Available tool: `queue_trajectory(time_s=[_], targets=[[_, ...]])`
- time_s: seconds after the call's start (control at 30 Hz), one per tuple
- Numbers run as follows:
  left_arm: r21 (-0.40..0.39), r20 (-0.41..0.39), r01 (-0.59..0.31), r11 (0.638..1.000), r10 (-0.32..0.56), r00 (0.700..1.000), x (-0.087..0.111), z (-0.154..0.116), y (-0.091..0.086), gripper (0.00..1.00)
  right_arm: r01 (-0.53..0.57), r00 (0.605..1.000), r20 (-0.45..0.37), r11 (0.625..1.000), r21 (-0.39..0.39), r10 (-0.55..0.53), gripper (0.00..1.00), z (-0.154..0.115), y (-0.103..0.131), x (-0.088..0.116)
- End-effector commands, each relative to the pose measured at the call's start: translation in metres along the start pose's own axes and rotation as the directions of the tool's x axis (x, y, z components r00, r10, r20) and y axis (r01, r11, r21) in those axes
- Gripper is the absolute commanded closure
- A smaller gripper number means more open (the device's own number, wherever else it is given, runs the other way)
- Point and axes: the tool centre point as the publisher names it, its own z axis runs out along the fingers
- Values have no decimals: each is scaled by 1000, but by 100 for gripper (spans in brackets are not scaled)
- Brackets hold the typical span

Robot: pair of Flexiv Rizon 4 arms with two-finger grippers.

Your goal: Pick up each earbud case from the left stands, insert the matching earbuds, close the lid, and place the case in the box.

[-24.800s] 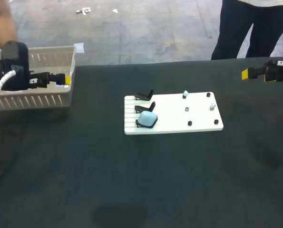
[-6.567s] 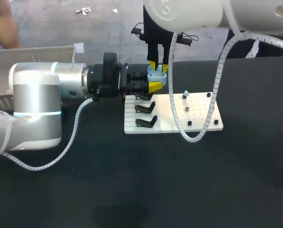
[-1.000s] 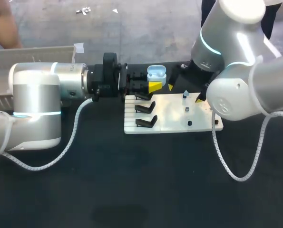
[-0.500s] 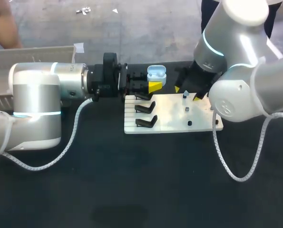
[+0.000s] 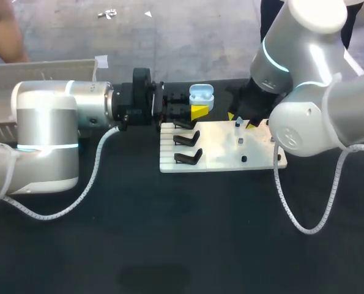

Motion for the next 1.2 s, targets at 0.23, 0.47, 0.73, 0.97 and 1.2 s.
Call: queue_trajectory(time_s=[0.23, 0.47, 0.73, 0.97, 1.2], targets=[[-5, 4, -4, 1000, 4, 1000, 1, 0, -1, 100, -4, 1000, -3, 1000, -2, 4, 58, 3, 2, -2], [-5, 4, -4, 1000, 4, 1000, 1, 0, -1, 100, -8, 1000, -3, 1000, -1, 8, 64, 3, 2, -1], [-5, 4, -4, 1000, 4, 1000, 1, 0, -1, 100, -11, 1000, -2, 1000, -1, 11, 66, 4, 3, 0], [-5, 4, -4, 1000, 4, 1000, 1, 0, -1, 100, -12, 1000, -3, 1000, 2, 12, 70, 4, 3, 0], [-5, 4, -4, 1000, 4, 1000, 1, 0, -1, 100, -14, 1000, -7, 1000, 5, 14, 81, 5, 3, 0]])
